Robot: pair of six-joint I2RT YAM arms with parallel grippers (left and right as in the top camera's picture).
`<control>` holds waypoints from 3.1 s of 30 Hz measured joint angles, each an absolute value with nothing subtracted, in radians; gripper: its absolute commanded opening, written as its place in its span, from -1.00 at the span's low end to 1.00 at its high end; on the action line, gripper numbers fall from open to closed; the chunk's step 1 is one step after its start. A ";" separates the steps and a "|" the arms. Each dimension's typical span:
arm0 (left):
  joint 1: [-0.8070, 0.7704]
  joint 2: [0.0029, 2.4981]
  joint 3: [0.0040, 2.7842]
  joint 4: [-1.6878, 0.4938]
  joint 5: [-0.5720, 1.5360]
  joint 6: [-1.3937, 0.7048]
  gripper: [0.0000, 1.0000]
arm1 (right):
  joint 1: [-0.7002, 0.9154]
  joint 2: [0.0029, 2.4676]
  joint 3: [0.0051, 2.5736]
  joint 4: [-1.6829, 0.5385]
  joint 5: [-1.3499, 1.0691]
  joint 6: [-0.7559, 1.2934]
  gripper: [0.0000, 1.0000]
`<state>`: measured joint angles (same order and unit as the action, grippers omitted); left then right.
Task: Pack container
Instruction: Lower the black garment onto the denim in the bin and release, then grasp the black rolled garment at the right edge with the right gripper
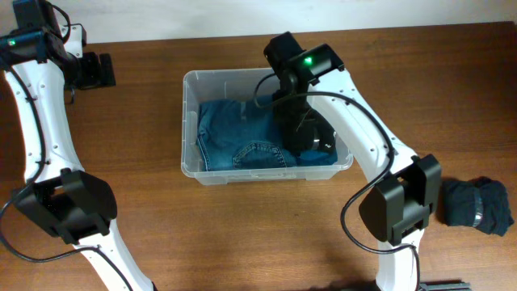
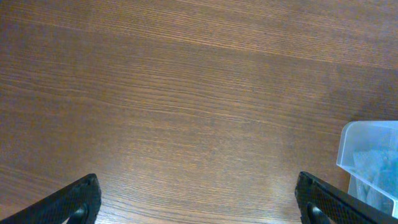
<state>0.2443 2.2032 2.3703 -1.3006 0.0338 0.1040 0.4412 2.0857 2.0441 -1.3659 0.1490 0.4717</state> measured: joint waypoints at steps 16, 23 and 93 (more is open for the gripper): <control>0.244 2.204 2.370 -1.300 0.034 0.104 0.99 | 0.379 2.095 2.042 -1.272 0.149 0.454 0.43; 0.244 2.203 2.370 -1.300 0.034 0.104 0.99 | 0.379 2.116 1.941 -1.206 0.150 0.448 0.43; 0.245 2.203 2.370 -1.297 0.045 0.104 0.99 | -0.837 1.570 0.953 -0.830 0.028 0.616 0.42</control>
